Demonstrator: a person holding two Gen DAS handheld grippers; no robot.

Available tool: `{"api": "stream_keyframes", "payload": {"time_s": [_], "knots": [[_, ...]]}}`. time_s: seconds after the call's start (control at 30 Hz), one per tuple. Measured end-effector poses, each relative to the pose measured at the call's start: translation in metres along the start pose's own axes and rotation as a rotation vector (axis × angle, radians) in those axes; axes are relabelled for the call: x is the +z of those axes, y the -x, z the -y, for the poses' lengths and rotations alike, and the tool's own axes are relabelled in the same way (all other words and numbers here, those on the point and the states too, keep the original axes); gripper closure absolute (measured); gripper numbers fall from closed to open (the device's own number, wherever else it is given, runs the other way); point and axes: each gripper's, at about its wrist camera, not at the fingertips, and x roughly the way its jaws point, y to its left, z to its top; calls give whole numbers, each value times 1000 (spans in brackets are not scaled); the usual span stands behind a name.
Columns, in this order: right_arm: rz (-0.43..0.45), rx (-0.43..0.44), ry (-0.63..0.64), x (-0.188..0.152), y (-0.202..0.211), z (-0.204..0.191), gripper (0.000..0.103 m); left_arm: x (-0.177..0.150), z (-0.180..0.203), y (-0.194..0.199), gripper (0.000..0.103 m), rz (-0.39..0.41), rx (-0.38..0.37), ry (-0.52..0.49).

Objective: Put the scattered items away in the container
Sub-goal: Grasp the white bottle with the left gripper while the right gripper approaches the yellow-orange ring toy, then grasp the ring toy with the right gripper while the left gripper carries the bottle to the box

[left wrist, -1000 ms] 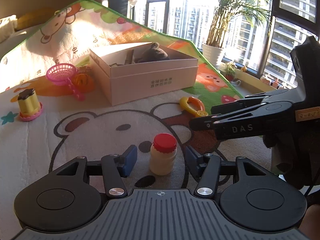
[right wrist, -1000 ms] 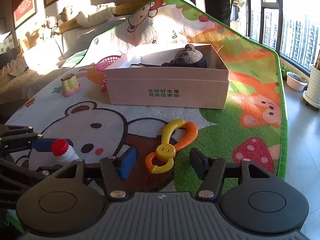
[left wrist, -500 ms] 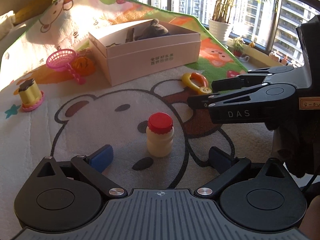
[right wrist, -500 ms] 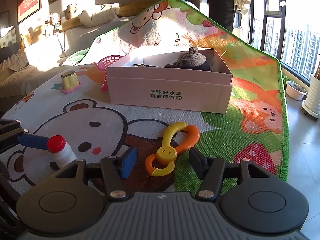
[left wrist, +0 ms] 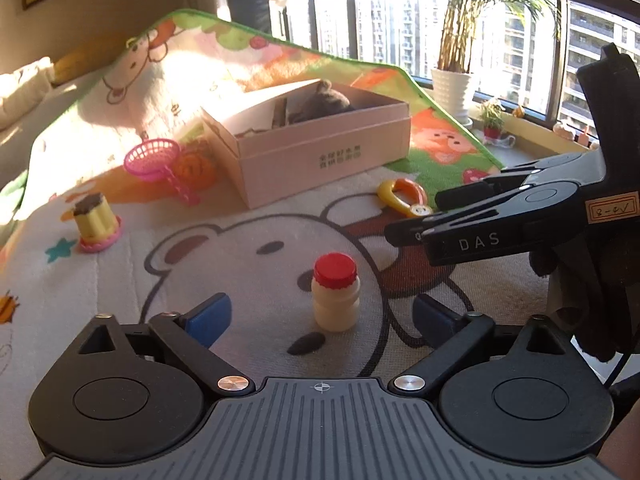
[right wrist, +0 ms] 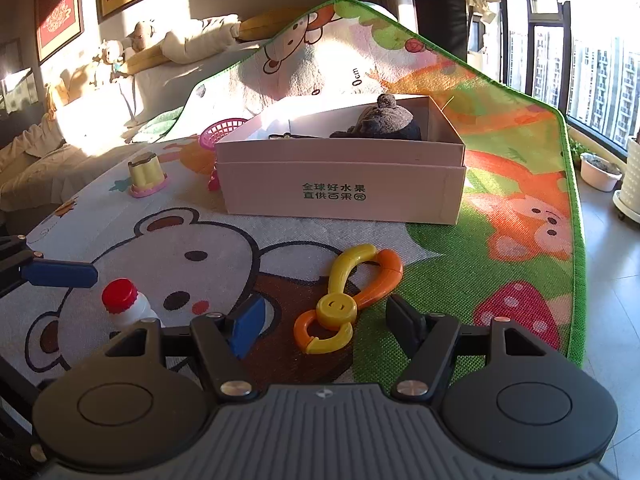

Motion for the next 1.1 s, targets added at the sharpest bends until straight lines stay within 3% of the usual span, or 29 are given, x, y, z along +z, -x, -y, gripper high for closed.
{"api": "stream_keyframes", "payload": {"time_s": [0.03, 0.13, 0.33, 0.43, 0.57, 0.67, 0.7, 0.73, 1.1], "knots": [[1, 1, -2, 0, 0, 1, 35, 1, -2, -3, 46, -17, -16, 13], [2, 2, -5, 0, 0, 1, 35, 1, -8, -10, 47, -50, -40, 59], [2, -3, 0, 0, 0, 0, 35, 5, -5, -7, 49, 6, -54, 49], [0, -9, 5, 0, 0, -1, 36, 6, -5, -12, 74, -13, -49, 42], [-20, -46, 26, 3, -2, -6, 37, 4, -6, -10, 74, -11, -60, 38], [-37, -56, 32, 8, -3, -7, 57, 5, -7, -5, 74, 2, -60, 34], [-42, -60, 43, 9, -4, -8, 70, 5, -8, -4, 74, 6, -59, 34], [-48, -67, 56, 10, -4, -9, 73, 5, -8, -3, 74, 10, -58, 33], [3, -76, 133, 14, 56, -6, 74, 17, -2, 31, 74, 103, -59, -52]]}}
